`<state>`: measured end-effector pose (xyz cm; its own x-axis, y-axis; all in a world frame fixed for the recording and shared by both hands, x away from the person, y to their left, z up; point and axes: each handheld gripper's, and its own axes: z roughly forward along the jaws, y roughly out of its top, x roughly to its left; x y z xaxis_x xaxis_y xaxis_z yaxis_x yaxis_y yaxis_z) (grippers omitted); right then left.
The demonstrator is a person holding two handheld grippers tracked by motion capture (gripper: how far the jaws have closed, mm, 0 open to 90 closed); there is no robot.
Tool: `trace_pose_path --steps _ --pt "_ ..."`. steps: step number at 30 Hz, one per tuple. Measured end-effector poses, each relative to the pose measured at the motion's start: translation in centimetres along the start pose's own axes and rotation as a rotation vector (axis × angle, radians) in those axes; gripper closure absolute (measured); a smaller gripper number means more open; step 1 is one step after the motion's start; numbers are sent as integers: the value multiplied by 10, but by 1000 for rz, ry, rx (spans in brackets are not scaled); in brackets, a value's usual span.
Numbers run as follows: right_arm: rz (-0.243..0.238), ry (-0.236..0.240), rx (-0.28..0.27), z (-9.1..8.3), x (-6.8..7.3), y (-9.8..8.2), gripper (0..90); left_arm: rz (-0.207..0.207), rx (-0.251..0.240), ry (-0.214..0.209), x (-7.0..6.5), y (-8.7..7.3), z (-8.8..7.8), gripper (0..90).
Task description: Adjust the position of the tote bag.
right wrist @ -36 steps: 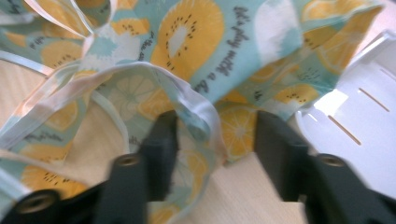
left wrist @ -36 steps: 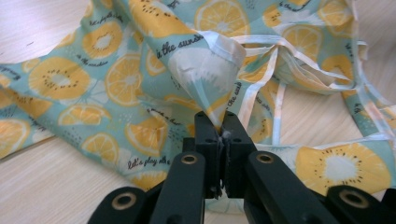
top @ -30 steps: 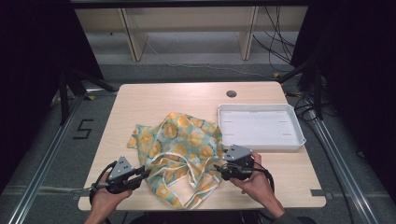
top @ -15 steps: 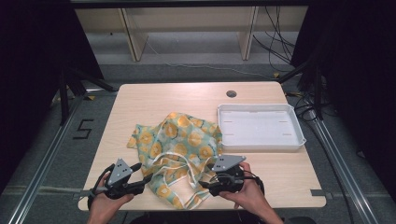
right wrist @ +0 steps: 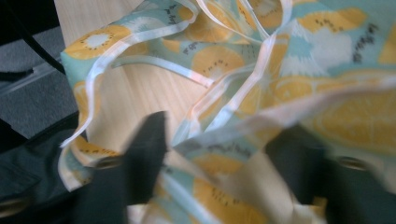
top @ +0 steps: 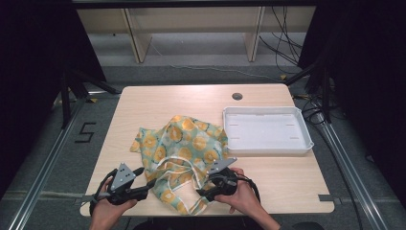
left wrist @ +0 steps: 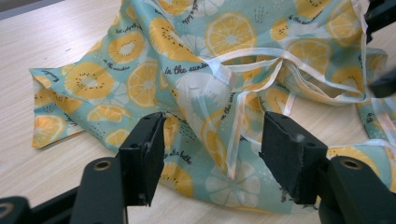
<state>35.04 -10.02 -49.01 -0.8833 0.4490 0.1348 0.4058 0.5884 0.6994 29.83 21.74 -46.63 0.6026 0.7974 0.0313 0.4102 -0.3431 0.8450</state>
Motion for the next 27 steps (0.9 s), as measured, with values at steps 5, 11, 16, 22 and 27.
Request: trace_pose_path --steps 5,11,16,22,27 --pt "-62 1 -76 -4 -3 13 845 28 -33 19 -4 4 -4 377" --pt "-87 20 -178 -20 -6 31 900 81 -67 -2 -23 12 -3 356" --pt "-65 44 -263 -37 -9 46 900 142 -50 -3 -30 17 8 344" --pt "-35 63 -327 -53 -11 63 900 201 -27 -17 -38 24 31 332" --pt "-27 59 -379 -60 -18 78 900 249 -11 -64 -46 29 61 324"
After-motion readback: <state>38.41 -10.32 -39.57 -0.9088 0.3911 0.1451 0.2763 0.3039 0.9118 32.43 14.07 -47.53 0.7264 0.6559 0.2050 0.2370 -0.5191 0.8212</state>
